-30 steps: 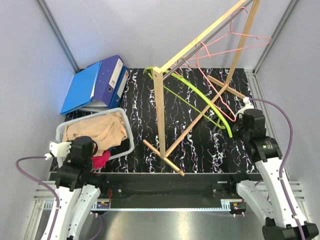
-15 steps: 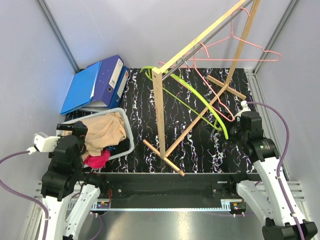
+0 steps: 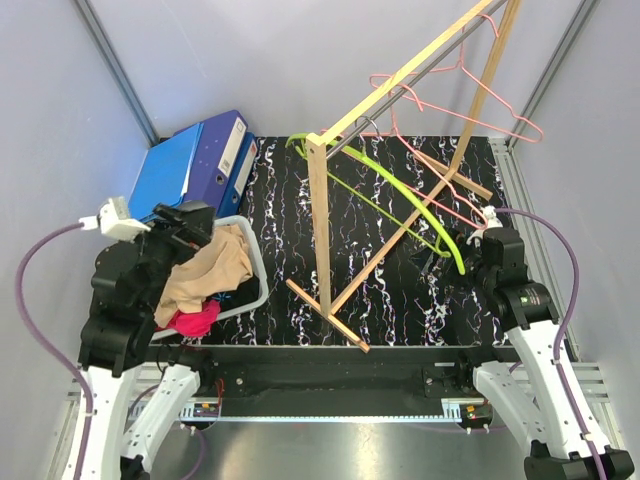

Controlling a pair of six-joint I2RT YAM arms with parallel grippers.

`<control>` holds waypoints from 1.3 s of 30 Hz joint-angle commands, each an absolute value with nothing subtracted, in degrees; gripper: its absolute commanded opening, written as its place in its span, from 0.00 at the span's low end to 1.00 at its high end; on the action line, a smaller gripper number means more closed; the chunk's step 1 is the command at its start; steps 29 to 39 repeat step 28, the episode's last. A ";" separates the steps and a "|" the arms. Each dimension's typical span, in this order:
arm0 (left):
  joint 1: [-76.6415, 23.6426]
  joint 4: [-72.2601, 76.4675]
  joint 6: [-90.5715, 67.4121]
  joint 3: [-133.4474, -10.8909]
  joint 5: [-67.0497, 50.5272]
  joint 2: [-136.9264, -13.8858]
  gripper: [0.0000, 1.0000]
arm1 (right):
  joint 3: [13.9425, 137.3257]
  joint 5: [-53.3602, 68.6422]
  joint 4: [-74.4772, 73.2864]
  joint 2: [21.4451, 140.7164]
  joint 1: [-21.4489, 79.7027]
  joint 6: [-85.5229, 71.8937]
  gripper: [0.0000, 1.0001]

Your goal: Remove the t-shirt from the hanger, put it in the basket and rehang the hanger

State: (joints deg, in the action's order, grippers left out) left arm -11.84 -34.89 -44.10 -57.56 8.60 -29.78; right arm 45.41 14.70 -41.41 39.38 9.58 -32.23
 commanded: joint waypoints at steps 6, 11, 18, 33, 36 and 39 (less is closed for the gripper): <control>-14.14 -10.65 -43.15 -46.68 -32.07 -37.97 0.98 | 44.39 18.36 -40.34 38.76 9.40 -32.78 1.00; -27.12 -6.51 -41.57 -38.42 -26.39 -34.72 0.98 | 41.31 23.90 -38.68 37.71 9.32 -33.92 1.00; -34.01 8.93 -50.09 -18.48 -22.50 -19.88 0.99 | 32.97 26.89 -30.70 30.34 9.40 -43.32 1.00; -34.19 22.09 -54.99 -2.74 -31.71 -12.22 0.99 | 12.31 27.49 -18.63 8.55 9.32 -52.82 1.00; -34.19 22.09 -54.99 -2.74 -31.71 -12.22 0.99 | 12.31 27.49 -18.63 8.55 9.32 -52.82 1.00; -34.19 22.09 -54.99 -2.74 -31.71 -12.22 0.99 | 12.31 27.49 -18.63 8.55 9.32 -52.82 1.00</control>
